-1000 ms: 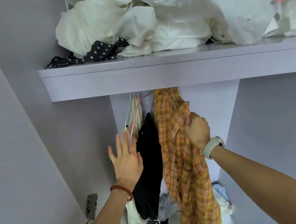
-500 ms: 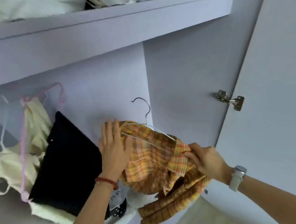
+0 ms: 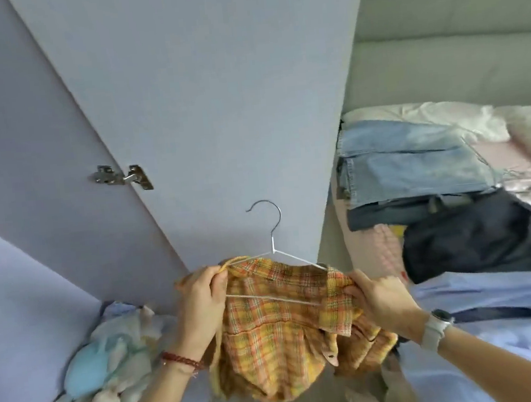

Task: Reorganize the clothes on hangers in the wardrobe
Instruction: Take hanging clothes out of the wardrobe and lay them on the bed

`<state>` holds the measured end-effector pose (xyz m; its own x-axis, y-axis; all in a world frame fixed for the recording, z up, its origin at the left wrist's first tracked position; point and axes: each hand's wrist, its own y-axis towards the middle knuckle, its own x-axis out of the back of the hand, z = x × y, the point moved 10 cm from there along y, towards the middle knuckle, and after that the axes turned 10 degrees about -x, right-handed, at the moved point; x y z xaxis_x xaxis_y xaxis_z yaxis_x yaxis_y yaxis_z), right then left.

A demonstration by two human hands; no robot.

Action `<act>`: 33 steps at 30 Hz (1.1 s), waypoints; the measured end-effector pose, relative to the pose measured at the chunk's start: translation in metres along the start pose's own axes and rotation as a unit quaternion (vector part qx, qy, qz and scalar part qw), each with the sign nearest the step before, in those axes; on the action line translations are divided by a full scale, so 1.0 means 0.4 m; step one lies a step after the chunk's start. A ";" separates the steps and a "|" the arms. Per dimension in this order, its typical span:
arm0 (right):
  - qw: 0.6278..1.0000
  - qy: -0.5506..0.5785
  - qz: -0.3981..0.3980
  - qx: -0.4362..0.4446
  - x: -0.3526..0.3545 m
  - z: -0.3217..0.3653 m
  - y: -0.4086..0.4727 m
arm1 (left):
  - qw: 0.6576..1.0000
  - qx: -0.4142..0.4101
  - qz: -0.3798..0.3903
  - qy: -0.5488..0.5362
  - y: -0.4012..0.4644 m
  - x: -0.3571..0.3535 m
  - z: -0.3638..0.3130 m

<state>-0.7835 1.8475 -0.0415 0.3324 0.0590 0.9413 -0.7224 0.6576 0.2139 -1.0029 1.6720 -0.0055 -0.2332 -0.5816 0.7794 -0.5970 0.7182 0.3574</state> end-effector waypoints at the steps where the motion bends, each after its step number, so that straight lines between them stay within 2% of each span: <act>1: 0.998 -0.007 -0.006 -0.056 0.009 -0.084 -0.015 | 0.999 -0.029 0.011 -0.026 0.006 -0.055 -0.070; 3: 0.988 0.008 0.005 -0.156 0.024 -0.226 -0.050 | 0.991 -0.097 0.052 -0.071 0.008 -0.171 -0.203; 6: 0.973 0.046 -0.023 -0.223 0.070 -0.358 -0.112 | 0.966 -0.155 0.153 -0.139 0.008 -0.330 -0.344; 9: 0.954 0.068 -0.063 -0.285 0.129 -0.461 -0.189 | 0.962 -0.232 0.125 -0.066 0.058 -0.384 -0.413; 11: 0.942 0.073 -0.082 -0.317 0.163 -0.517 -0.246 | 0.952 -0.262 0.154 -0.040 0.093 -0.431 -0.447; 14: 0.914 0.089 -0.112 -0.380 0.212 -0.579 -0.329 | 0.904 -0.335 0.263 -0.016 0.089 -0.544 -0.518; 16: 0.895 0.104 -0.146 -0.408 0.242 -0.598 -0.375 | 0.877 -0.367 0.307 -0.048 0.077 -0.598 -0.580; 19: 0.874 0.099 -0.172 -0.444 0.264 -0.607 -0.431 | 0.872 -0.402 0.258 -0.110 0.091 -0.612 -0.682; 22: 0.858 0.101 -0.142 -0.483 0.241 -0.606 -0.467 | 0.882 -0.396 0.215 -0.137 0.116 -0.617 -0.734; 27: 0.885 0.040 -0.133 -0.444 0.240 -0.529 -0.411 | 0.896 -0.371 0.192 -0.152 0.172 -0.621 -0.738; 30: 0.859 0.118 -0.116 -0.484 0.211 -0.522 -0.424 | 0.890 -0.354 0.249 -0.144 0.187 -0.649 -0.728; 31: 0.847 0.162 -0.084 -0.500 0.184 -0.518 -0.432 | 0.884 -0.354 0.275 -0.130 0.188 -0.664 -0.727; 33: 0.819 0.232 0.031 -0.524 0.106 -0.496 -0.446 | 0.862 -0.356 0.349 -0.087 0.182 -0.716 -0.724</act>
<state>-0.5204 1.8816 -0.0917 0.6859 0.2353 0.6886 0.0906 0.9113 -0.4016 -0.7573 2.0016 -0.0535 -0.4940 0.0828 0.8655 0.3440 0.9328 0.1071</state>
